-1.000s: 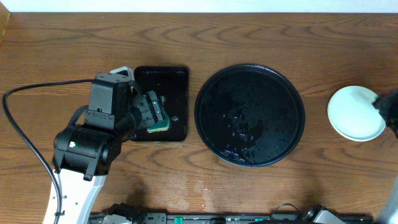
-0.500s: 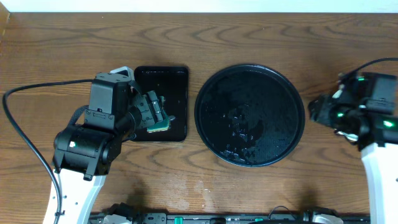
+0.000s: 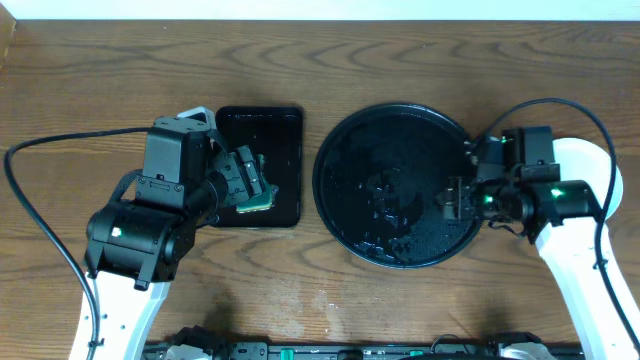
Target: Clean dirty plates on tray and stack at the side
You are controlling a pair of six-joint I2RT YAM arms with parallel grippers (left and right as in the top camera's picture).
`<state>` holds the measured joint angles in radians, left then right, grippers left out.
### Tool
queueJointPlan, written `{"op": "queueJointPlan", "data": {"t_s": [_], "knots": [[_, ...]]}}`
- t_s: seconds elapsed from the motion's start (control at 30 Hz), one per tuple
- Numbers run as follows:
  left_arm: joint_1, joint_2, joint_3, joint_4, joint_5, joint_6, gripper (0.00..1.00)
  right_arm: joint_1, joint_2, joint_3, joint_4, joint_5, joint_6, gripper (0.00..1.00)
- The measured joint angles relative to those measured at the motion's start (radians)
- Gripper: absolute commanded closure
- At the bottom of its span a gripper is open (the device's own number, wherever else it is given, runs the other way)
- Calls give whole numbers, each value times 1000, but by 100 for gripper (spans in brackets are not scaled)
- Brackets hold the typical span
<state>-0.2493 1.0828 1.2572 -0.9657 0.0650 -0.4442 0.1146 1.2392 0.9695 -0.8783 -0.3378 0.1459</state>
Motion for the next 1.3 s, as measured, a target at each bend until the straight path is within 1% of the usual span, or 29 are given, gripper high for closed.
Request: {"op": "queueJointPlan", "data": {"t_s": [0.17, 0.3, 0.4, 0.53, 0.6, 0.7, 0.83, 0.87, 0.97, 1.07, 1.3], "knots": [[0, 0, 0, 0, 0, 0, 16, 34, -49, 0, 11, -128, 42, 1], [0, 0, 0, 0, 0, 0, 17, 34, -50, 0, -14, -159, 66, 1], [0, 0, 0, 0, 0, 0, 17, 32, -50, 0, -53, -161, 63, 1], [0, 0, 0, 0, 0, 0, 17, 12, -91, 0, -88, -177, 9, 1], [0, 0, 0, 0, 0, 0, 16, 6, -150, 0, -75, -177, -24, 1], [0, 0, 0, 0, 0, 0, 17, 6, -286, 0, -26, -154, -79, 1], [0, 0, 0, 0, 0, 0, 17, 11, -491, -11, 83, -51, -137, 1], [0, 0, 0, 0, 0, 0, 17, 11, -519, -18, 100, -32, -142, 1], [0, 0, 0, -1, 0, 0, 17, 11, -677, -119, 232, 57, -159, 1], [0, 0, 0, 0, 0, 0, 16, 11, -789, -242, 319, 100, -166, 1], [0, 0, 0, 0, 0, 0, 17, 11, -1029, -570, 430, 148, -176, 1]]}}
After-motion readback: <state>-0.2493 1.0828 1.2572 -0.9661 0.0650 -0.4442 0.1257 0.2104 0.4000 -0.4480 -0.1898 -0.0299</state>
